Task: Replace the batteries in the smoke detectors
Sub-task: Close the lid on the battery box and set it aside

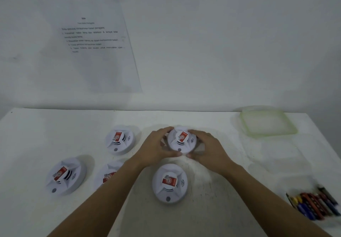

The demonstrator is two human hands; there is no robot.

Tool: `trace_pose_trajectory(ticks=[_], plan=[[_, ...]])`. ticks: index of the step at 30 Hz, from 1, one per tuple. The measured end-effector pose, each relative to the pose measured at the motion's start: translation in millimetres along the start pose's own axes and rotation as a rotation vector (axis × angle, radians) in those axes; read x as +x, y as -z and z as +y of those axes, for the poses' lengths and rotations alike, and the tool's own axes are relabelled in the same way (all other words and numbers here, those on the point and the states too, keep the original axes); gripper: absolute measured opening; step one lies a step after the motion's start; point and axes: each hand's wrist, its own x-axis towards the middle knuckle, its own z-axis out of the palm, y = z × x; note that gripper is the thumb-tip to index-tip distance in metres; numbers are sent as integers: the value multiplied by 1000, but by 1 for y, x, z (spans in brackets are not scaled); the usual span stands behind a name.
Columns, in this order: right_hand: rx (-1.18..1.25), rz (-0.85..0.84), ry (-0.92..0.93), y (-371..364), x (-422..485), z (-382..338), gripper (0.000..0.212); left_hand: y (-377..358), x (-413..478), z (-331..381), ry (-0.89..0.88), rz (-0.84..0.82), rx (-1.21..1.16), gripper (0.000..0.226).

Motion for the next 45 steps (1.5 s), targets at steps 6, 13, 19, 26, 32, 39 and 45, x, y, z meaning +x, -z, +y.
trace_pose_trajectory(ticks=[6,13,19,26,32,39,45], plan=[[-5,-17,-7,9,-4,-1,69,3,-1,7,23,-47,62,69],[112,134,-1,48,-33,-14,44,9,-5,45,5,-37,203,68],[256,383,-6,125,-69,-18,9,-16,-7,110,-36,135,-57,13],[165,513,-65,219,-83,38,9,-95,19,165,144,88,-251,10],[25,405,-218,260,-54,99,7,-149,73,167,274,101,-196,16],[-54,253,-388,260,-22,144,35,-181,113,164,408,143,-109,31],[-100,245,-472,260,-9,168,60,-188,130,160,437,157,23,49]])
